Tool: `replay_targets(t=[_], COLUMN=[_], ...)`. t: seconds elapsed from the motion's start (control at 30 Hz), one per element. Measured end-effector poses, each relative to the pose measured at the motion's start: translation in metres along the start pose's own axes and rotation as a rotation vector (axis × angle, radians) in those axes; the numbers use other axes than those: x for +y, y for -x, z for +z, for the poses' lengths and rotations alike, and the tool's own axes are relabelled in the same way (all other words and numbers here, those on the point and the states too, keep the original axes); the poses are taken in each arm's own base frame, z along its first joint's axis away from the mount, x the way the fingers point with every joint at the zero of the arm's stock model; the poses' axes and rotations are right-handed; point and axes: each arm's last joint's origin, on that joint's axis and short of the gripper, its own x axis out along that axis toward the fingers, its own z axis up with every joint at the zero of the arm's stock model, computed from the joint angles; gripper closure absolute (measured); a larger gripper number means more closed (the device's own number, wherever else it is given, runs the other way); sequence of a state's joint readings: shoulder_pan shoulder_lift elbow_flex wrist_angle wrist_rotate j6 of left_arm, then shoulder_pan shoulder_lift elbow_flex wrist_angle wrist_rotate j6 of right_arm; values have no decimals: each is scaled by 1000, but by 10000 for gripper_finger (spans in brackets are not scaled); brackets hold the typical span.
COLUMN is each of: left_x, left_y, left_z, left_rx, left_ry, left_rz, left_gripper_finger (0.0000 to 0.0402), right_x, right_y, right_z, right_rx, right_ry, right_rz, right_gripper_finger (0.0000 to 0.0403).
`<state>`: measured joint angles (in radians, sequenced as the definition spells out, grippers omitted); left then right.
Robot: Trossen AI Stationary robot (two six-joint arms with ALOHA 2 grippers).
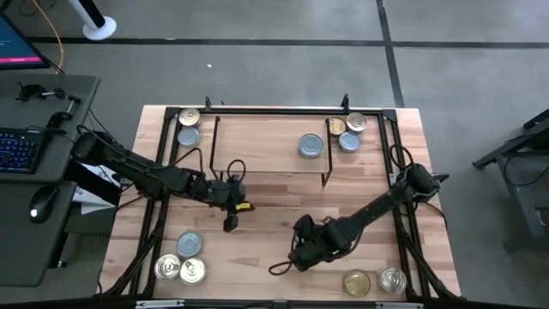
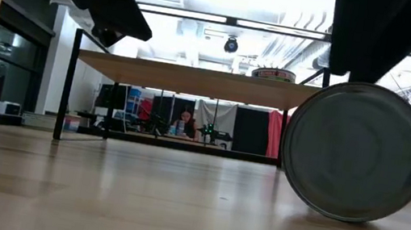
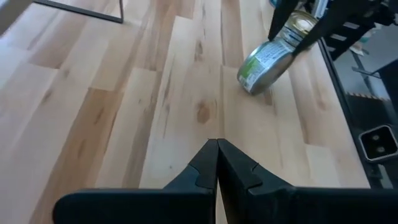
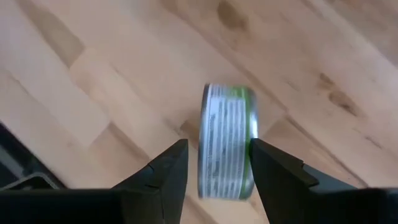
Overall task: Stack canned seafood by type on shelf
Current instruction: Stack the green white tuna can on top of the other green white tuna can on the shelf
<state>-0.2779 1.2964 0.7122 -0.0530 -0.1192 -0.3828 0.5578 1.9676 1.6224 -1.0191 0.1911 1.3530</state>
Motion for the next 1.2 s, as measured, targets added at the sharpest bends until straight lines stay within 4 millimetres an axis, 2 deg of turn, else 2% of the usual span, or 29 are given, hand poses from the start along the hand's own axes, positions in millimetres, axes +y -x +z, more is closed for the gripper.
replay_targets(t=[0.63,0.87,1.03,1.2], left_x=[-1,-1,-1,-1], left_y=[0,0,0,0], left_z=[0,0,0,1], left_rx=[7,6,6,2], left_ry=[62,62,62,62], left_rz=[-31,-31,-30,-31], left_gripper_finger=[402,402,401,402], right_x=[-2,-2,-6,-14], right_y=[-26,-23,-7,28], right_z=[6,8,13,-1], right_rx=[94,52,41,45], right_ry=[-49,1,77,148], right_rz=[-65,-66,-30,-6], right_gripper_finger=[239,240,240,240])
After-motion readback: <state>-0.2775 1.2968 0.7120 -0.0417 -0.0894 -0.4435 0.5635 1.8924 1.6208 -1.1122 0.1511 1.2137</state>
